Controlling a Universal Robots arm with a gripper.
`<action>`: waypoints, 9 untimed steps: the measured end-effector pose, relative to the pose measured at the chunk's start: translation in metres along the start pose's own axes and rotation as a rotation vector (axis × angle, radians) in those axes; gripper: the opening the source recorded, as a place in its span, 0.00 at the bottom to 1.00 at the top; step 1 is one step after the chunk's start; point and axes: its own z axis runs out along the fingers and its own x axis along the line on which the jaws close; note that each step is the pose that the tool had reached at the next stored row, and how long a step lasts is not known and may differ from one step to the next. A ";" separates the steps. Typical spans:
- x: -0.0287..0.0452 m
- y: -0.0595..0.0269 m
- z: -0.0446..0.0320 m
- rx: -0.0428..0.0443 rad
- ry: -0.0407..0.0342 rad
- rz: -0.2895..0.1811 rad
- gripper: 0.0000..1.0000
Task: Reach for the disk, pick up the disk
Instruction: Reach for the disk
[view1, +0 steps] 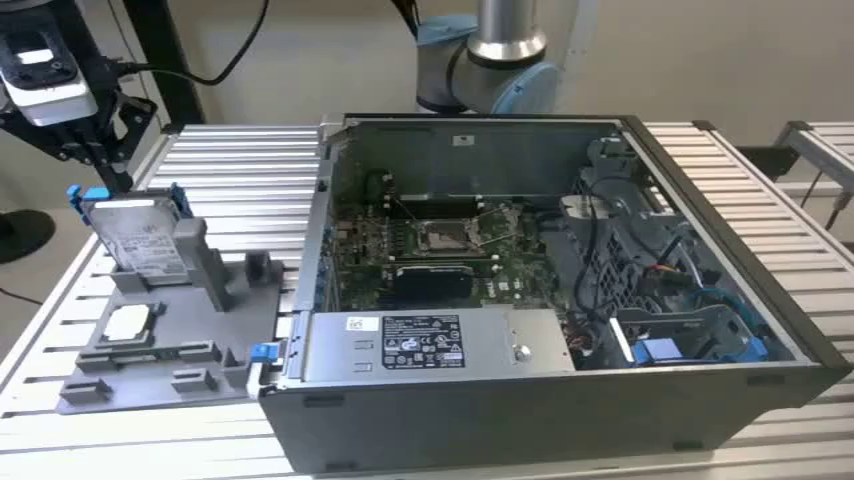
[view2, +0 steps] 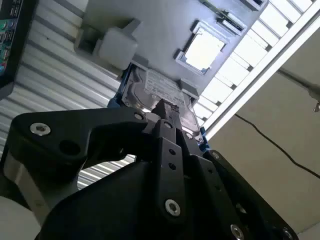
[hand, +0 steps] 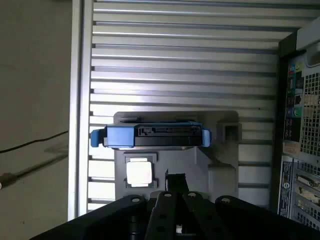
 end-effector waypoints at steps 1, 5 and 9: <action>0.0000 0.0000 0.0000 0.0000 0.0000 0.000 0.00; 0.0000 0.0000 0.0000 0.0000 0.0000 0.000 0.00; 0.0000 0.0000 0.0000 0.0000 0.0000 0.000 0.00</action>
